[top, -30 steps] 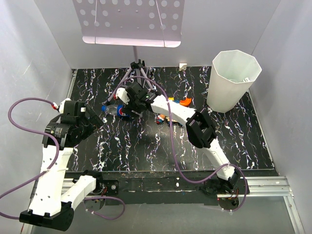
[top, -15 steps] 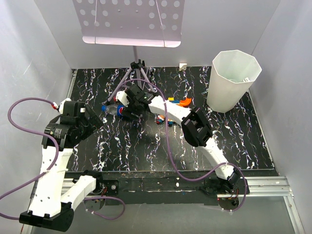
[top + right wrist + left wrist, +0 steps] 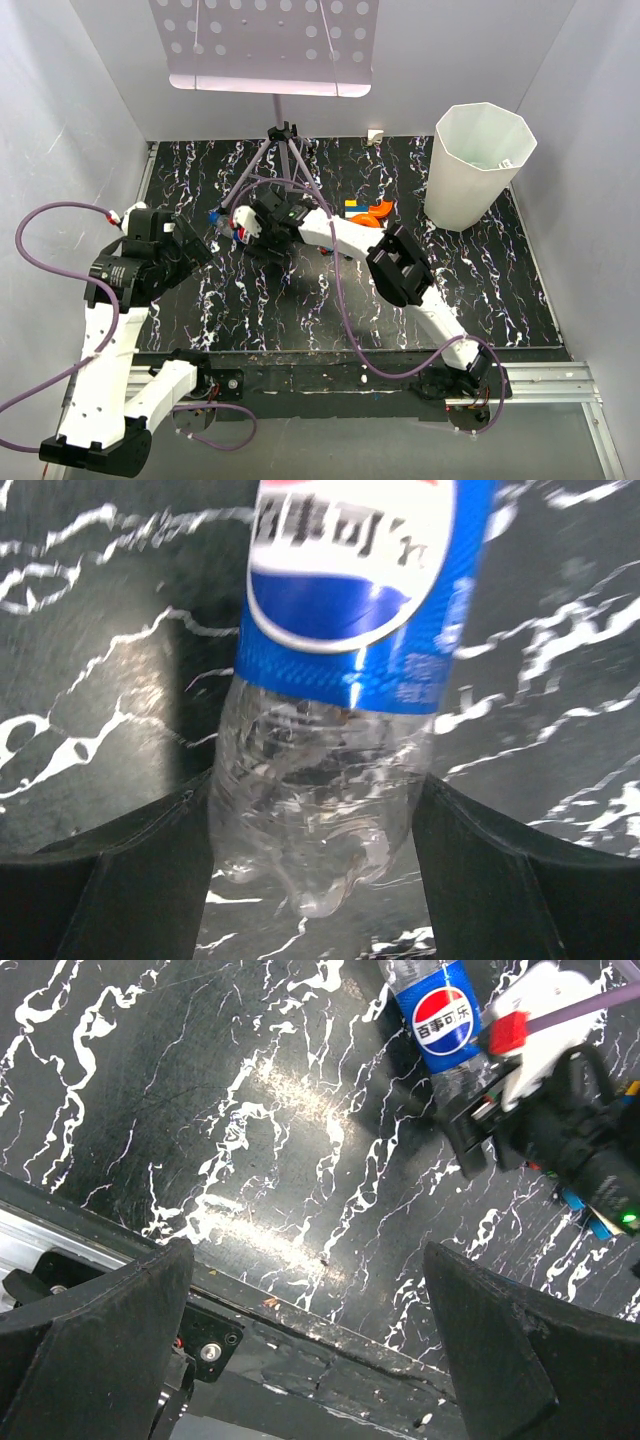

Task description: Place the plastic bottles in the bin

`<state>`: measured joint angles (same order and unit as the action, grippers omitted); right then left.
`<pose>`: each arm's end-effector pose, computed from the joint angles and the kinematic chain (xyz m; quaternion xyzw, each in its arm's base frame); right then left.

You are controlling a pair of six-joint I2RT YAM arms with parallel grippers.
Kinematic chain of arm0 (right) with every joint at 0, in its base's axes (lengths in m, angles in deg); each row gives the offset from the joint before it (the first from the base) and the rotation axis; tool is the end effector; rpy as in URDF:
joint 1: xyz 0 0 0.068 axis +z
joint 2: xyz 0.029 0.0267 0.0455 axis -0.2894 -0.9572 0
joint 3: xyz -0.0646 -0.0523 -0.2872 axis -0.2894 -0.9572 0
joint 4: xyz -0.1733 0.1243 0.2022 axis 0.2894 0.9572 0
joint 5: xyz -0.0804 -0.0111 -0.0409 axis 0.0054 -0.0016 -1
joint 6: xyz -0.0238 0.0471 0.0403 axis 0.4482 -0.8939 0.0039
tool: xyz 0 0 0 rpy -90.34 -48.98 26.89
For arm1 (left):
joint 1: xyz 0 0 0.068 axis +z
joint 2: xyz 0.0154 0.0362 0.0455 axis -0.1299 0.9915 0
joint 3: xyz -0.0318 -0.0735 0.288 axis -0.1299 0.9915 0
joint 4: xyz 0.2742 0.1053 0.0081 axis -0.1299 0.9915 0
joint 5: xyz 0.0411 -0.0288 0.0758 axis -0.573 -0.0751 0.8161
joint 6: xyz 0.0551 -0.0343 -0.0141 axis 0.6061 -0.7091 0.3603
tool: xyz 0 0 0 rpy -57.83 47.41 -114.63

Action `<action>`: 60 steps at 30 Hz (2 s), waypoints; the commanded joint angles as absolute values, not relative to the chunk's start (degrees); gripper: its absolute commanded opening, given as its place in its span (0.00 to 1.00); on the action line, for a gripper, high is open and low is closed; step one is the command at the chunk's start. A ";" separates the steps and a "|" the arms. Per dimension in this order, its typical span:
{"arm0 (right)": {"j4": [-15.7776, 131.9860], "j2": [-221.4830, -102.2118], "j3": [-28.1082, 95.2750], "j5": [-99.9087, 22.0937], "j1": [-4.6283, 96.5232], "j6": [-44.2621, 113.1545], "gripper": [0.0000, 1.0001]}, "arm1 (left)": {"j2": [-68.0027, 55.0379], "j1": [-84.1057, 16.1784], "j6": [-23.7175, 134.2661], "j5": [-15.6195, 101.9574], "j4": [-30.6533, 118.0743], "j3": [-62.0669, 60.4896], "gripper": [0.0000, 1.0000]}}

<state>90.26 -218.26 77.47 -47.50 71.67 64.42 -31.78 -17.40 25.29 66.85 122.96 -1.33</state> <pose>0.3454 0.4892 0.1830 -0.5906 0.7336 0.0842 0.3255 0.1408 -0.0104 0.3978 -0.2965 0.8970 -0.0160 0.3273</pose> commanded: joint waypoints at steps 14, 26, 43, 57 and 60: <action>87.04 -205.50 65.98 -46.99 72.54 62.09 0.55 | -34.95 -17.48 24.76 63.65 128.08 -1.75 0.99; 83.00 -172.04 37.69 -56.12 78.16 57.79 0.45 | -34.34 -17.48 23.61 65.05 126.06 -2.27 1.00; 93.28 -124.36 22.71 -74.69 66.60 34.05 0.49 | -30.21 -17.48 24.75 62.59 119.56 -2.80 1.00; 93.36 -145.62 48.12 -37.33 21.40 26.85 0.52 | -32.58 -17.48 24.75 63.47 122.28 -2.62 0.99; 93.81 -148.79 50.75 -35.74 19.20 25.62 0.54 | -32.85 -17.48 24.75 63.30 121.93 -1.92 0.99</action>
